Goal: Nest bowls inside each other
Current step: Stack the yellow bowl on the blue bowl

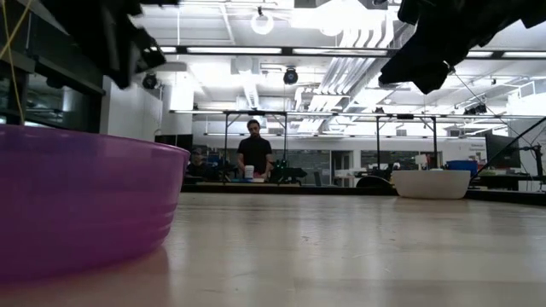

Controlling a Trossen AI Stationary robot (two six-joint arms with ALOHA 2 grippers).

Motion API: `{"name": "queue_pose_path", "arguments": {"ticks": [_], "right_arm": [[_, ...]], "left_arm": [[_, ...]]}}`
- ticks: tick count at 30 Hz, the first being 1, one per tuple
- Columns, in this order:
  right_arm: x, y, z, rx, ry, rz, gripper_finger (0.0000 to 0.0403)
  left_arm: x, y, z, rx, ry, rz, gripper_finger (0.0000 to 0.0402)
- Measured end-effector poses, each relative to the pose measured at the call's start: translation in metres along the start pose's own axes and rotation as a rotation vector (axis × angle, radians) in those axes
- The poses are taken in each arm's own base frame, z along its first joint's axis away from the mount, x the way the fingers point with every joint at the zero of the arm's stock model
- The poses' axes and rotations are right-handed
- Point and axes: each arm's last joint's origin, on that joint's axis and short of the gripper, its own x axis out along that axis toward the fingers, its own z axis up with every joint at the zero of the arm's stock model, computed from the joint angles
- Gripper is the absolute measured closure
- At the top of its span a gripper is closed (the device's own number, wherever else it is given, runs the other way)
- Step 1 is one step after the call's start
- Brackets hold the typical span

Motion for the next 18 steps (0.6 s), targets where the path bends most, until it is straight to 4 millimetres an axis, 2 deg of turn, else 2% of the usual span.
{"name": "queue_pose_path", "arguments": {"ticks": [7,14,18], "right_arm": [[-0.001,0.010,0.000,-0.012,-0.023,0.051,0.0333],[-0.001,0.012,0.001,-0.015,-0.035,0.063,0.0333],[-0.002,0.014,-0.001,-0.022,-0.031,0.075,0.0333]], "left_arm": [[0.000,-0.033,-0.015,-0.015,0.030,-0.060,0.0293],[-0.001,-0.042,-0.007,-0.107,-0.073,-0.112,0.0293],[-0.001,-0.047,-0.019,-0.176,0.002,-0.064,0.0293]]}}
